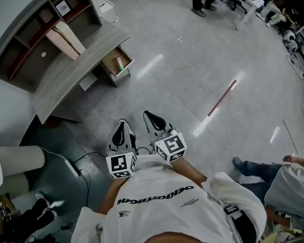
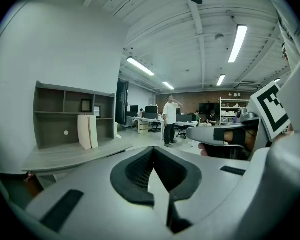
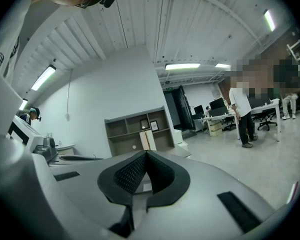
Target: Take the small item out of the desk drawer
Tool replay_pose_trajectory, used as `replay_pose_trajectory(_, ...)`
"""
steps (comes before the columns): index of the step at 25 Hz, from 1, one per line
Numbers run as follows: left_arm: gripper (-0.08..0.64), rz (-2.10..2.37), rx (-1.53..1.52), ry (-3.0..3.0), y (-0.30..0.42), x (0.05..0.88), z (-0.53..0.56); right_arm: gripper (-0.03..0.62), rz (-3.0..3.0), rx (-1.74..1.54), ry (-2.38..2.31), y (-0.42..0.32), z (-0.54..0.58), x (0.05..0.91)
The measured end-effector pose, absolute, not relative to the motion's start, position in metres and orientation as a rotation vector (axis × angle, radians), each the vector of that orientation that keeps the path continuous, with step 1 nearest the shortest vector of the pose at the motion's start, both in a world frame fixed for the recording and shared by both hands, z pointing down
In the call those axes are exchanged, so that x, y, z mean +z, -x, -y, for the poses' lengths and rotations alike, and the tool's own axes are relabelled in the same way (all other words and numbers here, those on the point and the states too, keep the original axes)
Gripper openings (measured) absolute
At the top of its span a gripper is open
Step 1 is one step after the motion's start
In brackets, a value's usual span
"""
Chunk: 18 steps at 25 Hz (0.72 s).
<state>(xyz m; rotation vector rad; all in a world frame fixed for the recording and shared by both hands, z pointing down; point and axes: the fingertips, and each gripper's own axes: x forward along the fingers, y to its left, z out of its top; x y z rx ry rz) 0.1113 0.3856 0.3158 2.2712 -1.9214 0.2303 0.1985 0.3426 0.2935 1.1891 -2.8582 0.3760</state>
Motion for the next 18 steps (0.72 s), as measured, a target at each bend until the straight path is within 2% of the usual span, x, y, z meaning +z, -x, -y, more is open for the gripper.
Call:
replay_pose_trajectory(9,0.015,1.909,0.19,-2.253,-0.072,0.328,-0.312,0.032,2.829,0.359,-1.14,-0.155,-0.274,0.304)
replay_pose_trajectory(18,0.015,1.865,0.139,-2.298,-0.009,0.316,-0.169,0.032,2.788,0.348,-1.229,-0.099,-0.141,0.299)
